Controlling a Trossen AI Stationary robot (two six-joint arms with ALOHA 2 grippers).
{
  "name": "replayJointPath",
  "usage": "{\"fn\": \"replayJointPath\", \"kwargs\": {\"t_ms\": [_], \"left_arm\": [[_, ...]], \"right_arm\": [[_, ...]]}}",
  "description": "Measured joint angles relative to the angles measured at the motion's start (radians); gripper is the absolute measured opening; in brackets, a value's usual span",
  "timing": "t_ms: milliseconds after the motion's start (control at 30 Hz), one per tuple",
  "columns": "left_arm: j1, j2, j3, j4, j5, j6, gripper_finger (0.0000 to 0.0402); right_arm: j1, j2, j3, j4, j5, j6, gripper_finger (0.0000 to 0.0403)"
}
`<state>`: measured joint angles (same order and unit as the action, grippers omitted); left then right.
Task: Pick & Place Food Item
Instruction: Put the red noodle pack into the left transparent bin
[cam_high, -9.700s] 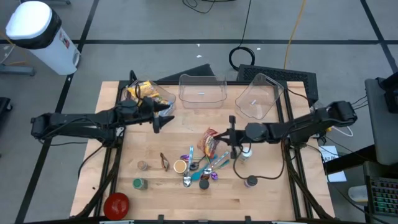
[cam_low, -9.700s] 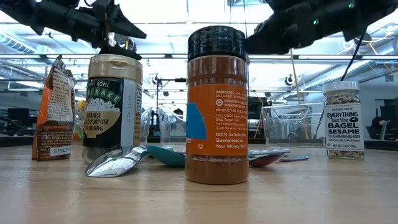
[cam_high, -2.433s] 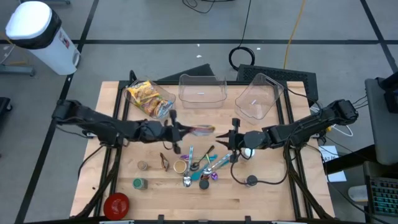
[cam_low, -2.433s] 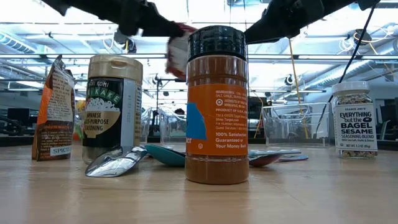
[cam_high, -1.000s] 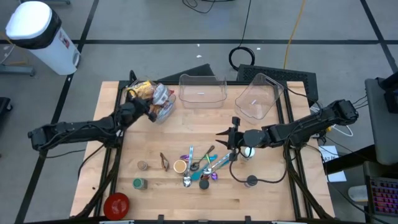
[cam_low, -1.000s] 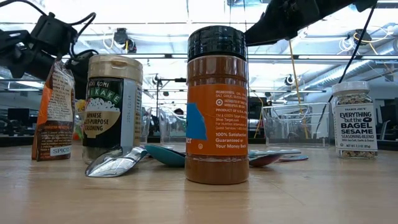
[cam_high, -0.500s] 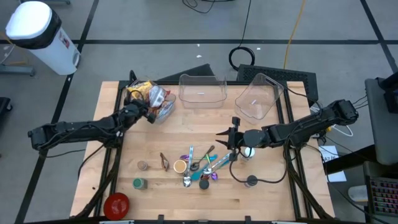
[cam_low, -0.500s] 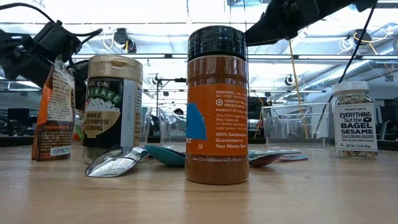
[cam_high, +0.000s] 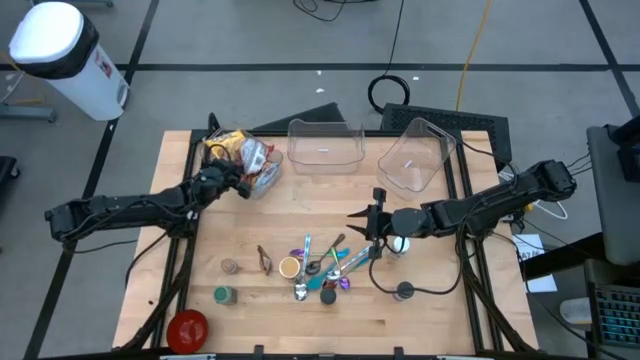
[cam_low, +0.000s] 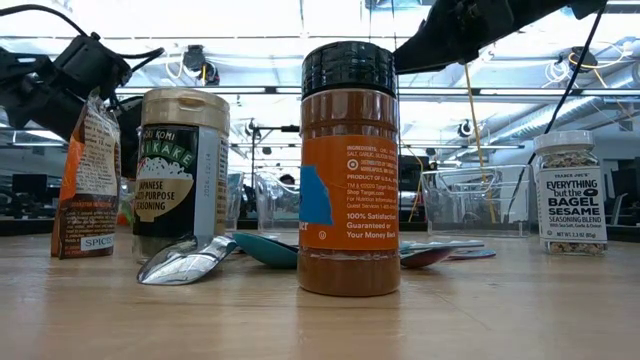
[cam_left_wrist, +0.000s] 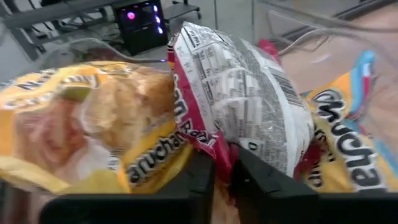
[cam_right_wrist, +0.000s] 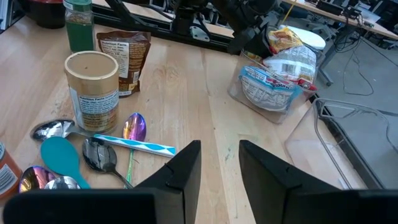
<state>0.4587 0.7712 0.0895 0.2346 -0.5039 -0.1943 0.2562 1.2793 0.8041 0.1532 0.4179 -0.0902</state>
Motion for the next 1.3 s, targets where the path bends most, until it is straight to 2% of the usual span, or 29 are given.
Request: {"fn": "replayJointPath", "kwargs": {"t_ms": [167,300,367,467,667,1000,1300], "left_arm": [[-0.001,0.000,0.036,-0.006,0.024,-0.034,0.0148],[-0.009,0.000,0.083,-0.082,0.107,-0.003,0.0210],[-0.017,0.000,0.104,-0.120,0.149,0.037,0.0232],[-0.029,0.000,0.127,-0.162,0.156,0.033,0.0253],[-0.035,0.000,0.174,-0.231,0.147,0.035,0.0266],[-0.035,0.000,0.264,-0.477,-0.024,-0.013,0.0246],[-0.035,0.000,0.313,-0.496,-0.015,-0.015,0.0241]], "right_arm": [[0.000,0.000,0.000,0.000,0.000,0.000,0.0100],[0.000,0.000,0.000,0.000,0.000,0.000,0.0100],[0.000,0.000,0.000,0.000,0.000,0.000,0.0100],[0.000,0.000,0.000,0.000,0.000,0.000,0.0100],[0.000,0.000,0.000,0.000,0.000,0.000,0.0100],[0.000,0.000,0.000,0.000,0.000,0.000,0.0100],[0.000,0.000,0.000,-0.001,0.000,0.000,0.0100]]}}
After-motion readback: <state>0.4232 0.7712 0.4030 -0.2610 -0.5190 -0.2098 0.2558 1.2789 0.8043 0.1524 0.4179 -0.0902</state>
